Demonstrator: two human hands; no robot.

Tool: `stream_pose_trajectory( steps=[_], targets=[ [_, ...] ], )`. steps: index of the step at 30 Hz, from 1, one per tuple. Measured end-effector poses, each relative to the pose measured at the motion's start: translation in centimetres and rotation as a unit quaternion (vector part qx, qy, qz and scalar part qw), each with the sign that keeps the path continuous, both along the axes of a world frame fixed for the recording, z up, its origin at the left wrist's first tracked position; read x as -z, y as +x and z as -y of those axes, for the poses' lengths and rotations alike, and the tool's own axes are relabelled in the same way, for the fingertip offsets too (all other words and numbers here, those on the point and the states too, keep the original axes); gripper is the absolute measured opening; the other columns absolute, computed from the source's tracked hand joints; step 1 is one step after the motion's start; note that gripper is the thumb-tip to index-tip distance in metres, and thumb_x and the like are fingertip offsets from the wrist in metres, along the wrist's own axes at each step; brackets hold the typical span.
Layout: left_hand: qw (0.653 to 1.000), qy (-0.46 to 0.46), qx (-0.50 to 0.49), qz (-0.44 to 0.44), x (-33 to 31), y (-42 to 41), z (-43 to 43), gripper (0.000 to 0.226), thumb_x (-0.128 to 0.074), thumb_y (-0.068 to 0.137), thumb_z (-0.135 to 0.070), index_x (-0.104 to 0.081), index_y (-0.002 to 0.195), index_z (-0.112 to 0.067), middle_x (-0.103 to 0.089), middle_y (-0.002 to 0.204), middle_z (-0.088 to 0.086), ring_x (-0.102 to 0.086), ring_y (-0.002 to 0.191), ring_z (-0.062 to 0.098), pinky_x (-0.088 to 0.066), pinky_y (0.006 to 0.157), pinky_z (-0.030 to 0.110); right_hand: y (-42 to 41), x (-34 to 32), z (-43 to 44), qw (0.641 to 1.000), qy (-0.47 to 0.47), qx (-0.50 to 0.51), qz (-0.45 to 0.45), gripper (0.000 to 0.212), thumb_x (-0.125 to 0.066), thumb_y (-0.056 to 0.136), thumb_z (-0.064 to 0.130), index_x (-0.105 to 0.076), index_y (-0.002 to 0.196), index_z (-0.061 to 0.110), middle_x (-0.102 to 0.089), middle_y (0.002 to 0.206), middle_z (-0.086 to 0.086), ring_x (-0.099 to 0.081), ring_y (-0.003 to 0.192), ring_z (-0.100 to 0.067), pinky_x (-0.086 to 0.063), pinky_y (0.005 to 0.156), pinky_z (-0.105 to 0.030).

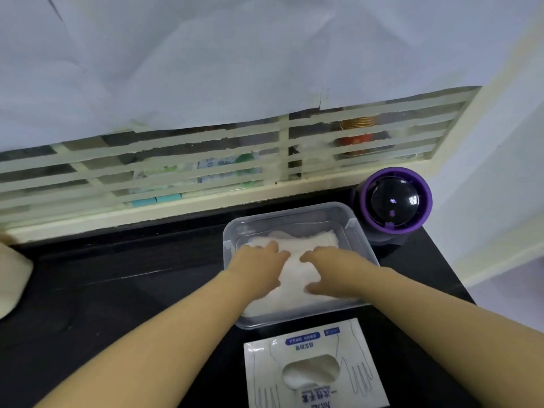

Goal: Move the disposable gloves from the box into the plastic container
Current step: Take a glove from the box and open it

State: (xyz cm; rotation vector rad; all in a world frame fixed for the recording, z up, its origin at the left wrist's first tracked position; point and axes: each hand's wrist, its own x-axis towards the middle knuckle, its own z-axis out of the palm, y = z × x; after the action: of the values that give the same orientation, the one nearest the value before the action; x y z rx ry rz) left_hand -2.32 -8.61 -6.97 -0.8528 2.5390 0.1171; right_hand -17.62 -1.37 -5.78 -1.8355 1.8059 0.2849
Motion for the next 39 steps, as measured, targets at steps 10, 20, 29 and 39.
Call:
stream_pose_trajectory(
  steps=[10, 20, 29, 39],
  targets=[
    [0.945, -0.036, 0.086, -0.314, -4.2, 7.3, -5.6, 0.029, -0.051, 0.089, -0.012, -0.069, 0.111, -0.018, -0.067, 0.103, -0.003, -0.066, 0.074, 0.020, -0.056, 0.059, 0.035, 2.9, -4.0, -8.8, 0.981, -0.034, -0.165, 0.092, 0.024, -0.051, 0.097, 0.028, -0.068, 0.113, 0.023, -0.067, 0.106, 0.008, -0.059, 0.092, -0.008, -0.048, 0.084, -0.024],
    [0.985, 0.065, -0.040, -0.156, 2.4, 9.7, -13.8, 0.054, -0.049, 0.097, -0.043, -0.033, 0.148, -0.033, -0.028, 0.154, -0.004, -0.032, 0.138, 0.019, -0.035, 0.108, 0.032, 4.0, 4.2, -10.8, 0.903, -0.085, -0.411, -0.095, 0.034, -0.035, 0.098, 0.053, -0.051, 0.109, 0.025, -0.052, 0.094, -0.003, -0.054, 0.088, -0.028, -0.038, 0.071, -0.033],
    [0.984, 0.110, -0.103, -0.096, 3.3, 9.6, -16.3, 0.079, -0.061, 0.087, -0.054, -0.020, 0.152, -0.037, 0.009, 0.163, -0.004, 0.007, 0.150, 0.020, -0.022, 0.119, 0.044, 4.2, 4.0, -11.6, 0.934, -0.074, -0.348, -0.023, 0.036, -0.040, 0.099, 0.038, -0.048, 0.133, 0.028, -0.051, 0.117, -0.003, -0.051, 0.090, -0.025, -0.039, 0.072, -0.030],
    [0.981, 0.116, -0.133, -0.076, 2.8, 9.0, -16.6, 0.084, -0.062, 0.088, -0.050, -0.014, 0.154, -0.032, 0.009, 0.163, -0.004, 0.006, 0.150, 0.020, -0.021, 0.117, 0.045, 5.4, 5.2, -11.0, 0.924, -0.092, -0.344, -0.139, 0.035, -0.037, 0.102, 0.030, -0.054, 0.132, 0.021, -0.046, 0.126, -0.007, -0.052, 0.079, -0.025, -0.037, 0.063, -0.034]
  ],
)
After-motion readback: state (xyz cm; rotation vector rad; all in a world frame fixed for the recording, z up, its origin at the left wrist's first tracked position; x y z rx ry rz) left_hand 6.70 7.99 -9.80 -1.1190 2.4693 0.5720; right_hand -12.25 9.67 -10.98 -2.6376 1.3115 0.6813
